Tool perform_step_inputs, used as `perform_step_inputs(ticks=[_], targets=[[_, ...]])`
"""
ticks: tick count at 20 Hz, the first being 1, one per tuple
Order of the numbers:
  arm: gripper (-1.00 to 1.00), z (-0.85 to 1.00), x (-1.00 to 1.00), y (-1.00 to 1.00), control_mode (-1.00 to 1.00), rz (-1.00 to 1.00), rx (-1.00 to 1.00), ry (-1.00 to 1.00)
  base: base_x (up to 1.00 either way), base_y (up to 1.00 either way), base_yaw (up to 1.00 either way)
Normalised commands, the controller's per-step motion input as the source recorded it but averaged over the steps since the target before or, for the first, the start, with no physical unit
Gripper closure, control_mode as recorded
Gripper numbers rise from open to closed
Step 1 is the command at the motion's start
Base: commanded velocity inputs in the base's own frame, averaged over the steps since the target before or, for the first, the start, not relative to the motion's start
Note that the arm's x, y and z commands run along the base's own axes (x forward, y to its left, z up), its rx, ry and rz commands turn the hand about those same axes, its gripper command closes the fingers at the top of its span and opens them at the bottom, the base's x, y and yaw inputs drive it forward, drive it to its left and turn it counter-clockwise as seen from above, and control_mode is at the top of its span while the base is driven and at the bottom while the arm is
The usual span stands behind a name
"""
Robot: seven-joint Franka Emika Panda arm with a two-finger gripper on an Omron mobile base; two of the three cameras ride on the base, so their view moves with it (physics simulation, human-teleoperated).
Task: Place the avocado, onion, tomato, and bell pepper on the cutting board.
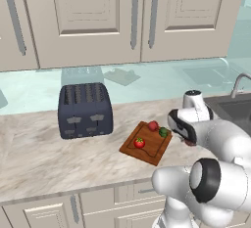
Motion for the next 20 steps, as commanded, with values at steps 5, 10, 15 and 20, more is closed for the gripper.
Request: perform_step_inputs(ticks=[5,10,15,20], targets=[[1.0,0.18,-0.03,0.65,-1.0,0.01,0.0,0.0,0.0,0.0,0.0],[1.0,0.07,0.0,0.61,-1.0,0.03,0.0,0.0,0.0,0.0,0.0],[1.0,0.0,0.02,0.31,-1.0,0.03,0.0,0.0,0.0,0.0,0.0],[1.0,-0.01,0.12,0.24,-1.0,0.03,0.0,0.0,0.0,0.0,0.0]])
